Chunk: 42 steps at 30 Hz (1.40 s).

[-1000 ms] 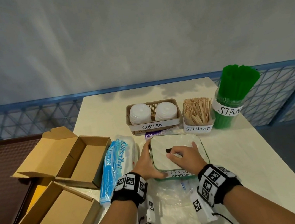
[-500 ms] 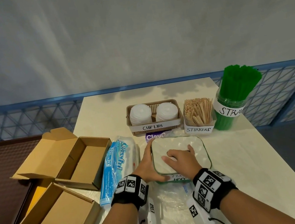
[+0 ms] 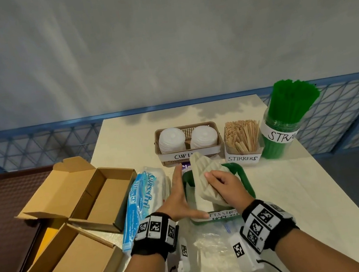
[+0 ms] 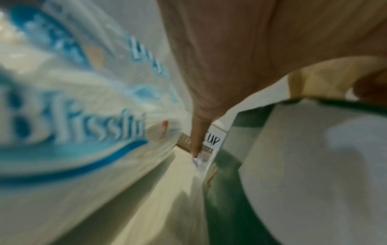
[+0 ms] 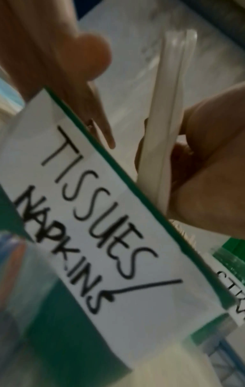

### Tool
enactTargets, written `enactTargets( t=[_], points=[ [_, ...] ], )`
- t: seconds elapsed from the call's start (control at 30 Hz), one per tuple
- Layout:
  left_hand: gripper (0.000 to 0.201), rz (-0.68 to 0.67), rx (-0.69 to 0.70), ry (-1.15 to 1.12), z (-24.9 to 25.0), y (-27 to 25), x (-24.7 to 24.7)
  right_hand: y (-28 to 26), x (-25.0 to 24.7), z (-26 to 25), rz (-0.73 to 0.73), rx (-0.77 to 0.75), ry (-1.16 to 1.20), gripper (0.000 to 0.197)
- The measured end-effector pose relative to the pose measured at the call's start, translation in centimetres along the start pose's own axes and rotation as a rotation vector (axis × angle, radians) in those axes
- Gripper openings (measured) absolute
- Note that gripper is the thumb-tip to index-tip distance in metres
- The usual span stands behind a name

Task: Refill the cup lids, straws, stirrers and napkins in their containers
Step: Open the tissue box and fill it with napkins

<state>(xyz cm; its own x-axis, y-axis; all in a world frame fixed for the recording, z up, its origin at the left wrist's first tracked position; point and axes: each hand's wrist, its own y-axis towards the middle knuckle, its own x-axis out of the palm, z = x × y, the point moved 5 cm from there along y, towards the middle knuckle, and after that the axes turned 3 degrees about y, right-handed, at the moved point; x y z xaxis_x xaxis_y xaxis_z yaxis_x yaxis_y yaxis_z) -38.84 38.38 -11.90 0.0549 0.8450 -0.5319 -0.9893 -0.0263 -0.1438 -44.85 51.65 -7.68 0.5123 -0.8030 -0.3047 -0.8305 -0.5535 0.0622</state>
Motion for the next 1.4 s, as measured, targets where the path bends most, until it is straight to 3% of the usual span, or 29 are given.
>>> enactTargets(
  t=[0.1,0.2,0.3,0.47,0.57,0.67,0.73,0.77,0.83,0.87,0.93,1.07,1.13,1.3,1.4],
  points=[
    [0.146,-0.091,0.011,0.464,2.3,0.5,0.4,-0.1,-0.8,-0.4,0.002,0.037,0.020,0.035],
    [0.143,-0.184,-0.098,0.695,3.3,1.4,1.1,-0.4,-1.9,-0.7,0.037,0.086,0.104,0.030],
    [0.140,-0.189,-0.181,0.754,2.9,1.7,1.3,-0.8,-3.6,-0.8,0.110,0.187,0.310,0.023],
    [0.141,-0.125,-0.233,0.819,3.1,1.1,1.0,-1.3,-6.4,0.0,0.191,0.191,0.763,0.030],
    [0.139,-0.150,-0.270,0.872,3.6,1.2,1.2,-1.8,-8.3,-0.7,0.214,0.113,1.053,0.024],
    [0.140,-0.184,-0.306,0.895,3.9,1.4,1.4,-2.2,-11.8,-2.6,0.263,-0.002,1.129,0.022],
    [0.141,-0.189,-0.315,0.896,4.0,1.4,1.5,-2.7,-14.3,-3.2,0.305,0.003,0.997,0.039],
    [0.141,-0.189,-0.318,0.897,4.0,1.4,1.5,-2.9,-15.4,-3.3,0.338,0.014,0.781,0.042],
    [0.140,-0.187,-0.324,0.896,4.0,1.1,1.7,-3.3,-16.6,-2.6,0.343,0.046,0.057,0.036],
    [0.140,-0.179,-0.329,0.881,4.1,1.0,1.7,-3.2,-16.4,-1.5,0.278,0.072,-0.262,0.036],
    [0.139,-0.137,-0.344,0.829,4.2,0.7,1.6,-3.0,-15.5,1.7,0.113,0.151,-0.600,0.037],
    [0.133,0.002,-0.368,0.753,4.2,-0.2,1.1,-3.0,-14.9,8.3,-0.036,0.354,-0.831,0.032],
    [0.126,0.144,-0.408,0.702,4.0,-1.0,0.4,-2.9,-14.6,9.9,-0.069,0.408,-0.873,0.028],
    [0.087,0.578,-0.589,0.475,2.4,-4.2,-1.2,-2.8,-13.1,12.1,-0.103,0.445,-0.863,0.024],
    [0.077,0.719,-0.710,0.381,1.4,-6.5,-1.6,-2.9,-12.9,12.0,-0.040,0.345,-0.790,0.012]
  ],
)
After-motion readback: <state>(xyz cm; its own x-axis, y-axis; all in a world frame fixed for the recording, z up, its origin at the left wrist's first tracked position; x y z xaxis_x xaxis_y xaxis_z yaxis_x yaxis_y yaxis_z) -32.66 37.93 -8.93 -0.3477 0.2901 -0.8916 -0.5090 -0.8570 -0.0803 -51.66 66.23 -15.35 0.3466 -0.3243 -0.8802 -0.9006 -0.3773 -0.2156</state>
